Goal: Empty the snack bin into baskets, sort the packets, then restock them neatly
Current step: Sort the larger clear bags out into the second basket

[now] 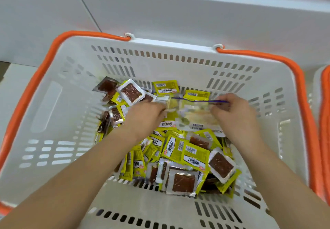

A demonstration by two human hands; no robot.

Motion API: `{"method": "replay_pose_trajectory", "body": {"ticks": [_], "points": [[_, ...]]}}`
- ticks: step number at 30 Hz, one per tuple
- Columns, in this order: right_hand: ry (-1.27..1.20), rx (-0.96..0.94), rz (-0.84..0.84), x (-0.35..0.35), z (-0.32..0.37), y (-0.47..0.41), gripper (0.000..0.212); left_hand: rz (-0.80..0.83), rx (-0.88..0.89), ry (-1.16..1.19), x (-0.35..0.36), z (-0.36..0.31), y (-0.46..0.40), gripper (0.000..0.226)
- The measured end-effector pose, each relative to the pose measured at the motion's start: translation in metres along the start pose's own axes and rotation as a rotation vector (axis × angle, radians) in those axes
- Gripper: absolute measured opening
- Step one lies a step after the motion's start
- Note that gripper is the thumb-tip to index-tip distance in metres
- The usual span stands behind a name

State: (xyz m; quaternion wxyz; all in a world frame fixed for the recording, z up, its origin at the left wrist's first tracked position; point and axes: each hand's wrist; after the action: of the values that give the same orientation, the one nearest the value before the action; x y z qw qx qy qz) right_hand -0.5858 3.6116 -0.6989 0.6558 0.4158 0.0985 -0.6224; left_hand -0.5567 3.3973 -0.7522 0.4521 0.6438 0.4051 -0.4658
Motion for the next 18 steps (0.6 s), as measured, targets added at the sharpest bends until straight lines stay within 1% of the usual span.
{"method": "replay_pose_trajectory", "body": {"ticks": [1,3,4,5,6,7,8,10,11,12,13,14,15,16,18], "points": [[-0.136,-0.012,-0.04,-0.002,0.001,-0.002,0.007,-0.111,-0.065,0.169,-0.007,0.006,0.005,0.029],[-0.349,-0.009,-0.082,-0.003,0.001,-0.004,0.006,-0.309,-0.229,0.595,-0.026,0.019,0.016,0.022],[-0.429,0.013,-0.087,-0.002,0.002,-0.004,0.008,-0.411,-0.271,0.755,-0.033,0.025,0.02,0.019],[-0.496,0.044,-0.088,0.0,0.001,-0.004,0.011,-0.456,-0.273,0.807,-0.037,0.026,0.022,0.018],[-0.552,0.08,-0.091,0.002,0.002,-0.003,0.013,-0.422,-0.241,0.783,-0.039,0.023,0.023,0.015],[-0.597,0.11,-0.096,0.003,0.001,-0.002,0.013,-0.329,-0.19,0.71,-0.037,0.016,0.022,0.012],[-0.624,0.134,-0.096,0.005,0.001,-0.001,0.013,-0.209,-0.141,0.6,-0.03,0.007,0.02,0.019],[-0.675,0.191,-0.092,0.008,-0.002,-0.002,0.011,0.043,-0.069,0.369,-0.01,-0.01,0.014,0.055],[-0.708,0.234,-0.088,0.01,-0.004,-0.003,0.01,0.135,-0.044,0.243,0.001,-0.014,0.012,0.07],[-0.737,0.285,-0.085,0.012,-0.006,-0.003,0.009,0.18,-0.019,0.124,0.011,-0.015,0.009,0.077],[-0.767,0.346,-0.081,0.014,-0.007,-0.003,0.008,0.178,0.004,0.027,0.017,-0.014,0.007,0.077],[-0.804,0.412,-0.071,0.016,-0.008,-0.002,0.008,0.142,0.014,-0.026,0.019,-0.011,0.006,0.07],[-0.838,0.47,-0.055,0.017,-0.008,-0.002,0.008,0.069,0.022,-0.027,0.018,-0.008,0.007,0.061],[-0.851,0.513,-0.035,0.018,-0.006,-0.001,0.01,-0.033,0.016,0.02,0.012,-0.005,0.009,0.051],[-0.856,0.523,-0.012,0.02,-0.005,-0.002,0.012,-0.215,-0.054,0.256,-0.007,0.001,0.015,0.038]]}}
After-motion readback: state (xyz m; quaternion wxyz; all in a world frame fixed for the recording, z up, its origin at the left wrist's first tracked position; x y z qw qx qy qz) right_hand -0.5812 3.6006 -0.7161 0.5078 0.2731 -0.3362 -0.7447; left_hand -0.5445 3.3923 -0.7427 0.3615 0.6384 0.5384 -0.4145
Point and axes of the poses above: each hand's wrist, its own y-axis away from the middle knuckle, its own x-axis out of the palm, z = x × y, and after that the axes turned 9 degrees about x, right-handed
